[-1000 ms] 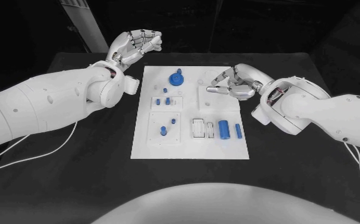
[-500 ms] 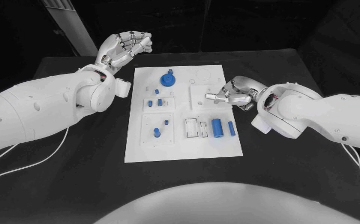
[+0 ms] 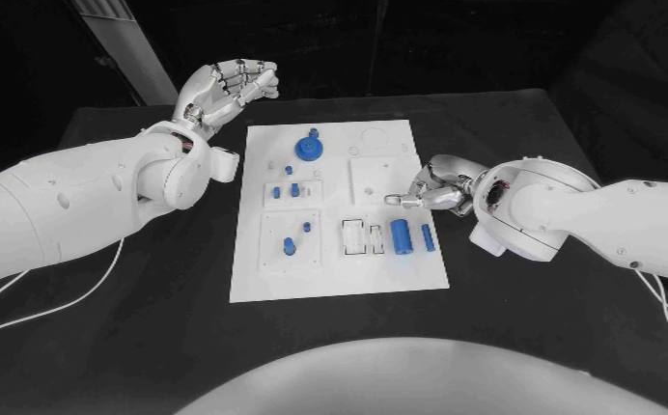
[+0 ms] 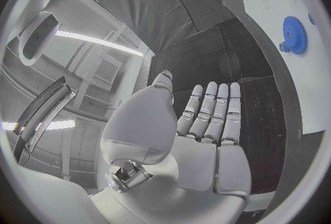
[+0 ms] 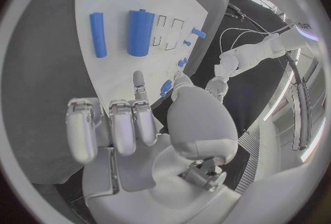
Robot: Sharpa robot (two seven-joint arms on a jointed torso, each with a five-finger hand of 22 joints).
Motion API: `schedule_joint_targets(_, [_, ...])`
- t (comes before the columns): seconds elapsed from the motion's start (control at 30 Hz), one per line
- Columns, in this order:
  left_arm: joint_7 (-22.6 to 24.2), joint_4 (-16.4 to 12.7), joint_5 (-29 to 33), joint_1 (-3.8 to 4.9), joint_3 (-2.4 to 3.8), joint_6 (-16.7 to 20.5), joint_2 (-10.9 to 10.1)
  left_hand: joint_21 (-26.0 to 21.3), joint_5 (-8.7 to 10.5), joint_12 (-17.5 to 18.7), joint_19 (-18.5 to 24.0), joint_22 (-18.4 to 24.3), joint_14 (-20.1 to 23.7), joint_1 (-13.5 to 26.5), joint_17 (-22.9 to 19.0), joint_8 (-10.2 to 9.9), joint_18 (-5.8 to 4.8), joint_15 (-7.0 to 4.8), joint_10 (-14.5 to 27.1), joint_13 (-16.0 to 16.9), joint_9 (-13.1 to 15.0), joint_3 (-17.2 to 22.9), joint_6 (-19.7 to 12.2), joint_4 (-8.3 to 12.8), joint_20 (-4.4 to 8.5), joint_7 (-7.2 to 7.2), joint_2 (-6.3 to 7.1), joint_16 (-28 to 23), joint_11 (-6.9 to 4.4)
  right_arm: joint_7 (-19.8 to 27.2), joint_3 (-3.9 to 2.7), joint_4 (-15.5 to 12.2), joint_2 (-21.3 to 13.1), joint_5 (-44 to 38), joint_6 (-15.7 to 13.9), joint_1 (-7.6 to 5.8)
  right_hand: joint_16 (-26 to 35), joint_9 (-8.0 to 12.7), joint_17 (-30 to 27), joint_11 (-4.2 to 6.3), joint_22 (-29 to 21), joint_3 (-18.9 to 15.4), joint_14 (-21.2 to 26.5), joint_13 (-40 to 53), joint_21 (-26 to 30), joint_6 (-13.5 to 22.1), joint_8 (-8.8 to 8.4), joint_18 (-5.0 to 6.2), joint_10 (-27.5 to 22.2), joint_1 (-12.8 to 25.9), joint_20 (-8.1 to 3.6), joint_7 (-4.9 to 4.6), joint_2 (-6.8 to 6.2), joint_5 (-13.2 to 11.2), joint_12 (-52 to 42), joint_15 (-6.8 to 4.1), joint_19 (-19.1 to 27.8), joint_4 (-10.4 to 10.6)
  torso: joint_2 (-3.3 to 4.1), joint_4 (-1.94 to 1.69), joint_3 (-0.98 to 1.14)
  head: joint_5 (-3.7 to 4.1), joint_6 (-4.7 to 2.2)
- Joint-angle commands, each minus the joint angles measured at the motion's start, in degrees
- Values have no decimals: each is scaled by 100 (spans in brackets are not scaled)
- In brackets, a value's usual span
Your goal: Assemble the parts on the task board
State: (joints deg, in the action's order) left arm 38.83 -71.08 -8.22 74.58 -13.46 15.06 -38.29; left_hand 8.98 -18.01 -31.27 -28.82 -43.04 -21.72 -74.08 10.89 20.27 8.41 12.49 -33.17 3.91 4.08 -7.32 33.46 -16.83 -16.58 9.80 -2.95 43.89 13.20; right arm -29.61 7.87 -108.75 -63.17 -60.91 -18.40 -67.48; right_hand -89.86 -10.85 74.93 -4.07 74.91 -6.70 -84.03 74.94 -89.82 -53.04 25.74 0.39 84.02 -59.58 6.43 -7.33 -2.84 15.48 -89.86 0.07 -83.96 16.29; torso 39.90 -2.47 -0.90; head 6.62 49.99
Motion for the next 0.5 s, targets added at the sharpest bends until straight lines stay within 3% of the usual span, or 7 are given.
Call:
schedule_joint_targets(0.03, [822,-6,15,5,4,-62,-4,-25,-37,-44,-38,7,39,13,-14,38,-98,5,51,-7,-9,-38,-42,10,4,569,-50,32,7,-322,0,-36,-1,-253,154,-3,-14,-25,1507,63,1509,1,-597,1506,-18,-82,24,-39,598,-56,-25,26,20,50,-14,-3,-604,23,-1,3,-3,9,1])
schedule_joint_targets(0.23, [824,-11,15,1,4,-64,-9,-25,-37,-44,-38,7,39,13,-14,38,-98,5,51,-7,-9,-38,-42,10,4,569,-50,32,7,-502,1,-66,-15,-330,303,-3,-14,-38,1507,70,1509,-10,-597,1506,-18,-93,25,-39,598,-46,-29,31,30,31,-14,-10,-604,29,-1,-2,-2,4,1])
schedule_joint_targets(0.37, [825,-12,15,-4,4,-65,-16,-26,-37,-46,-37,8,40,13,-17,40,-98,5,52,-7,-9,-40,-43,10,4,569,-52,34,8,-646,1,-58,0,-438,464,-3,-14,-88,1507,79,1509,-99,-597,1506,-18,-96,19,-39,598,120,-44,39,63,-193,-14,-27,-604,41,-6,5,2,6,1])
schedule_joint_targets(0.5, [826,-13,15,-7,4,-66,-20,-26,-37,-46,-37,8,41,13,-17,40,-98,5,52,-7,-9,-40,-43,10,4,569,-52,34,8,-706,1,-68,14,-473,560,-3,-14,-99,1507,84,1509,-111,-597,1506,-18,-102,19,-39,598,136,-44,43,67,-226,-14,-26,-604,40,0,-5,-4,16,1])
